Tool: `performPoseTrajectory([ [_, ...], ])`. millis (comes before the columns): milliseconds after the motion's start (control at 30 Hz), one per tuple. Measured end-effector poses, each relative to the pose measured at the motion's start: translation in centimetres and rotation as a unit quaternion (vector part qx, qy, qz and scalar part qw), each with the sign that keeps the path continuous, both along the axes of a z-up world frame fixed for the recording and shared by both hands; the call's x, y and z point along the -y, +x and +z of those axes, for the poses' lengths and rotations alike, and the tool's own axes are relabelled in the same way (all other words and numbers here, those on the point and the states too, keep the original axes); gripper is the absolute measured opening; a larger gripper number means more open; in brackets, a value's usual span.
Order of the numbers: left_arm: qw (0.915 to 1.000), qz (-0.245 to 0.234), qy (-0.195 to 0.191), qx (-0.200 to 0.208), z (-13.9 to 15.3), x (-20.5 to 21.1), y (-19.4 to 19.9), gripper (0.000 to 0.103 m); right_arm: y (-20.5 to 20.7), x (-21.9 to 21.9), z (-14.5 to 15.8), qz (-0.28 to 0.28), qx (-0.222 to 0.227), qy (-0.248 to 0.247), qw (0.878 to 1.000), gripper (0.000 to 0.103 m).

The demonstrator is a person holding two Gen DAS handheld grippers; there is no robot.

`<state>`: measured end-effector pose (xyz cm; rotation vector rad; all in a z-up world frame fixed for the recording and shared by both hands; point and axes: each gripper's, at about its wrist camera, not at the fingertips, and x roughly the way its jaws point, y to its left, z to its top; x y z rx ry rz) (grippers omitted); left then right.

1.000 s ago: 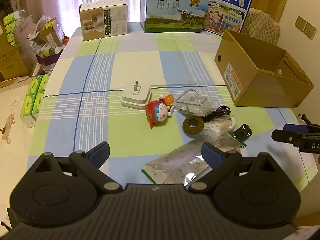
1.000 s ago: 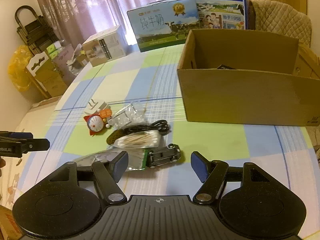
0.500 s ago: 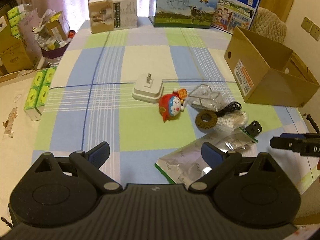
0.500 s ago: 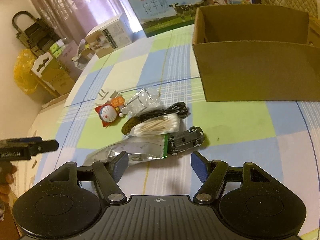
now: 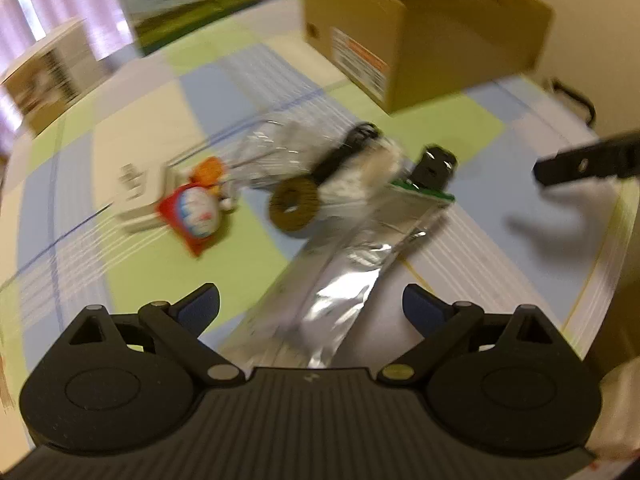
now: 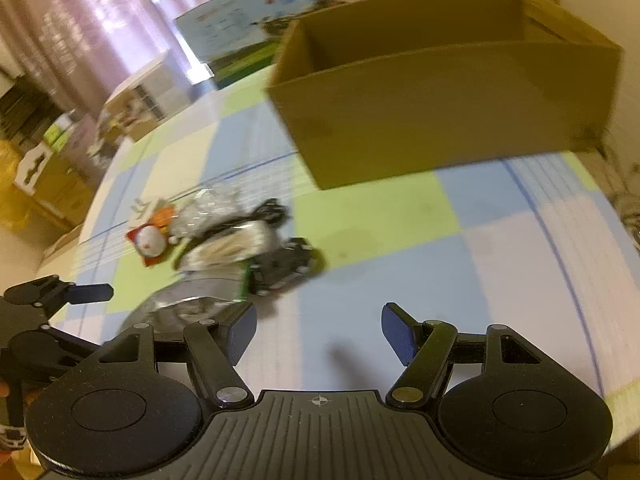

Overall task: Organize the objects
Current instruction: 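Grasp the silver foil bag with the left tool while the right tool grasps the black toy car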

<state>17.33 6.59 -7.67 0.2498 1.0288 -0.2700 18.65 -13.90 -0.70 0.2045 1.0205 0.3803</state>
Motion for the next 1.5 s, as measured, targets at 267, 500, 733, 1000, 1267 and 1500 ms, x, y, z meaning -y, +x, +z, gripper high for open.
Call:
performPoseTrajectory([
  [267,0.9964,-0.066,0.041,-0.034,-2.8,1.5,2.2,0.089,-0.6,3.8,-0.7,-0.058,-0.015,-0.003,0.998,0.066],
  [500,0.9953,-0.075,0.010,-0.061,-3.3,0.8,3.2,0.073,-0.4,5.2,-1.2,-0.075,-0.022,-0.007,0.997,0.066],
  [733,0.9958,-0.072,-0.005,-0.056,-2.9,1.0,2.3,0.047,0.4,4.2,-1.4,-0.052,-0.021,-0.009,0.998,0.066],
  [1000,0.9972,-0.047,-0.033,-0.048,-1.5,0.4,-1.0,0.033,1.3,1.9,-1.5,0.007,-0.007,-0.017,1.000,0.066],
  [1267,0.9957,0.051,-0.057,-0.052,-0.6,-3.1,-4.0,0.032,2.9,-1.1,-1.8,0.075,0.008,-0.024,0.997,0.066],
  [1500,0.9816,0.172,-0.075,-0.037,0.6,-7.8,-5.2,0.032,4.4,-4.3,-3.5,0.100,-0.017,0.006,0.995,0.066],
])
